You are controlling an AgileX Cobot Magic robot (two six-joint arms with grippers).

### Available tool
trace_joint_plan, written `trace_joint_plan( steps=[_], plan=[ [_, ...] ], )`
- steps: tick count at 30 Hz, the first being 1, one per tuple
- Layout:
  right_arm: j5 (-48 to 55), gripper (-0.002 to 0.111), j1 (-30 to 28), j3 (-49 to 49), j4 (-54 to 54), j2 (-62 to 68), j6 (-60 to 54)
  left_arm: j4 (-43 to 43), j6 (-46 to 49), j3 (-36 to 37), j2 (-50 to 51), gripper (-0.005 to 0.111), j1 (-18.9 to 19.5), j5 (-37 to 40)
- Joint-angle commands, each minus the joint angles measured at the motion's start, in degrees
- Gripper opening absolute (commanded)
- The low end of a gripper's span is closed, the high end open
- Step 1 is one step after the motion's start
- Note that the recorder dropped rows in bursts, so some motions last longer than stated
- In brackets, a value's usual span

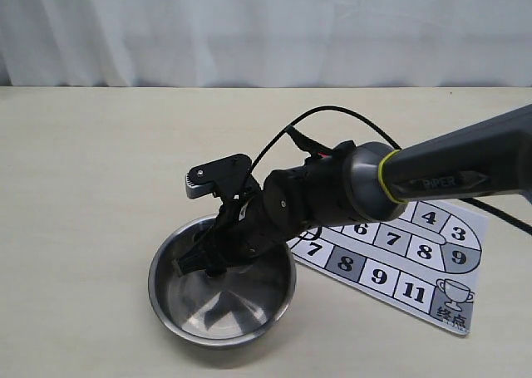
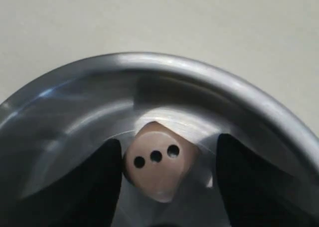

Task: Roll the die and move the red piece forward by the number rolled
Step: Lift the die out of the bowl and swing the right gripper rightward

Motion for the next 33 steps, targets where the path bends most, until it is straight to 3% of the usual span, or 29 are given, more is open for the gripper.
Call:
trace_joint_plan(
  steps=[1,12,18,20,26,28,33],
  plan=[
    [-0.96,0.054,0.03,-0.26,0.27,-0.14,-0.02,-0.17,-0.31,0.12,-0.08,0.0,-0.04,-0.67],
    [-1.46,0.051,0.03,-0.26,0.25,-0.14,-0.02,-0.17,-0.31,0.12,-0.08,0.0,-0.04,-0.67],
    [0.09,0.011,0.03,-0.26,0.25,-0.14,-0.02,-0.17,-0.31,0.12,-0.08,0.0,-0.04,-0.67],
    [1.19,0.004,0.03,-0.26,0.25,-0.59,-0.02,-0.17,-0.31,0.12,-0.08,0.0,-0.04,-0.67],
    [9.63,0.004,-0.11,-0.26,-1.73,-7.77,-0.13,-0.17,-0.31,0.12,-0.08,0.0,-0.04,-0.67],
    [13.38,0.004,-0.4,-0.26,-7.54,-11.54,0.03,-0.17,-0.31,0.12,-0.08,0.0,-0.04,-0.67],
    [18.97,0.004,-4.21,-0.26,-11.29,-16.66,2.8,-0.17,-0.31,0.12,-0.08,0.0,-0.04,-0.67]
  ],
)
